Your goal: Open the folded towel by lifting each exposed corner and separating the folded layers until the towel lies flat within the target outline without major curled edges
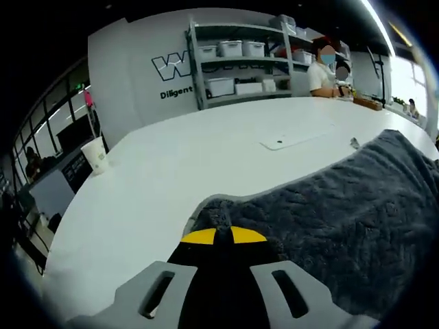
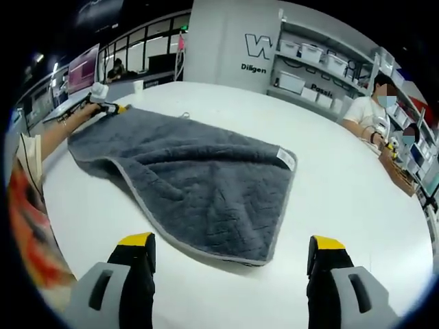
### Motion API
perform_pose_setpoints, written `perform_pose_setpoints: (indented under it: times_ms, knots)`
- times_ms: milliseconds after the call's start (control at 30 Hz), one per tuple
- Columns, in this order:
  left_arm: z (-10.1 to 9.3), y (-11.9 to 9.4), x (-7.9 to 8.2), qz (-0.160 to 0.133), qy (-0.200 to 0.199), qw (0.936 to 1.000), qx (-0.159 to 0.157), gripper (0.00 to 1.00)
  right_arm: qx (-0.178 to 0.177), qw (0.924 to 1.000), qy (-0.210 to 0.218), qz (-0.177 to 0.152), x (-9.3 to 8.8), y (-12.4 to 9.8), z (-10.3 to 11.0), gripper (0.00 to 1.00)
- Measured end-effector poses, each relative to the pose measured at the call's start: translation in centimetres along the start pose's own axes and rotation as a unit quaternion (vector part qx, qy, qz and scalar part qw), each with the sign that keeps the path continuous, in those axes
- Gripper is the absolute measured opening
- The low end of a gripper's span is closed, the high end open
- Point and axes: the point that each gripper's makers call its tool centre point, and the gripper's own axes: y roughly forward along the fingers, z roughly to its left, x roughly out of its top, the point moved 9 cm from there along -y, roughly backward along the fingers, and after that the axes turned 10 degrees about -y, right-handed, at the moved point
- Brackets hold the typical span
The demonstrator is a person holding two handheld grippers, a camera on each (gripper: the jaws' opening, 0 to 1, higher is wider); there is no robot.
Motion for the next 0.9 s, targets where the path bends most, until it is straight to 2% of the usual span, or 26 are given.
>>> perform_pose_setpoints:
  times_ms: [367,500,900]
  knots:
    - [1.8,0.1,0.2,0.005,0.0,0.9999,0.014,0.04,0.001,1.0,0.002,0.004,0.1,0.1,0.1,0.92]
    - [2.3,0.1,0.3,0.009,0.015,0.9995,0.026,0.04,0.0,1.0,0.001,0.002,0.3,0.1,0.2,0.92]
    - [3.1,0.0,0.4,0.01,0.03,0.9987,0.039,0.04,0.004,1.0,-0.005,0.002,0.7,0.2,0.3,0.92]
